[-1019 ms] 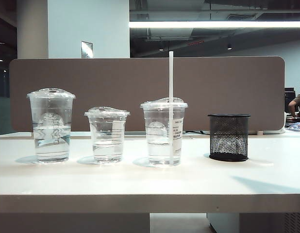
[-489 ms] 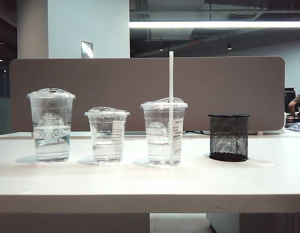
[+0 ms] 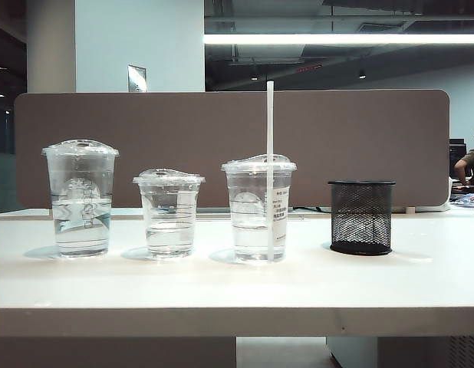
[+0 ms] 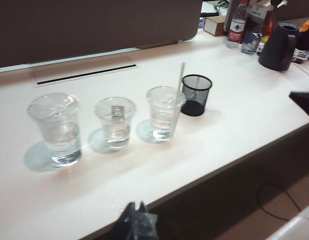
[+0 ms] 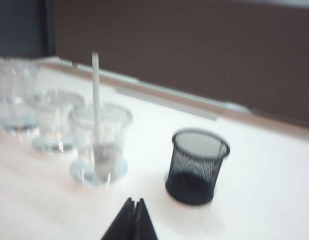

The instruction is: Pick up the straw and insert it into the medium coffee cup.

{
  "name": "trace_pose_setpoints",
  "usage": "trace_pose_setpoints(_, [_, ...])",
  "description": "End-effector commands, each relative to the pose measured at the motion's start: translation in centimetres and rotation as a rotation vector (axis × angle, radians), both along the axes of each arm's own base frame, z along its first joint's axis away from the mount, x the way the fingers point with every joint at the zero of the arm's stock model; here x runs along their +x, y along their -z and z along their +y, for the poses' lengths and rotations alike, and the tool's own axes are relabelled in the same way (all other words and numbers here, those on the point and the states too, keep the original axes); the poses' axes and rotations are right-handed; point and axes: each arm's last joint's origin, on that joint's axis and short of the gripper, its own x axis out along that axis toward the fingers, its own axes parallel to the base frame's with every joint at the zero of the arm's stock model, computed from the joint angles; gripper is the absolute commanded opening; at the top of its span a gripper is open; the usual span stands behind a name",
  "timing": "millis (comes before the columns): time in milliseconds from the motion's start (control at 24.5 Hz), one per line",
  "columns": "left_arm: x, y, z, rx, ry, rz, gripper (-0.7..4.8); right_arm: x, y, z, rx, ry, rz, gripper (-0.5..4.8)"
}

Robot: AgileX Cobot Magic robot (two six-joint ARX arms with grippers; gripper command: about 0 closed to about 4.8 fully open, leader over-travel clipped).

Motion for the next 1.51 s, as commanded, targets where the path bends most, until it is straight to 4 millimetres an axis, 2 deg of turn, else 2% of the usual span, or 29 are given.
trace_pose_setpoints(41, [0.0,-0.1,0.0,-0.001,-0.001,-0.007,-0.04,0.4,1.6,0.1,-0.021,0.033,0.042,0.00])
trace_pose_setpoints(244, [0.0,-0.1,0.0,-0.002,0.001,-0.006,-0.04,0.8,3.8,0.1,-0.052,0.064,0.101,-0.01])
trace_pose_setpoints(815, [0.0,-0.1,0.0,-0.002,0.002,-0.007,-0.04,1.6,4.5,-3.2,-0.007,0.394,0.192,0.00])
trace_pose_setpoints(937, [0.0,-0.1,0.0,-0.002,0.003,-0.006,-0.04,1.6,4.5,-3.4,0.014,0.418,0.196,0.00])
trace_pose_setpoints(1019, [0.0,-0.1,0.0,-0.002,0.002,-0.006,-0.04,1.6,4.5,-3.4,0.091,0.424,0.212,0.00])
trace_pose_setpoints(1508, [0.0,-0.1,0.0,-0.002,0.003,-0.007,-0.04,1.6,4.5,-3.5,0.088,0.454,0.204,0.00])
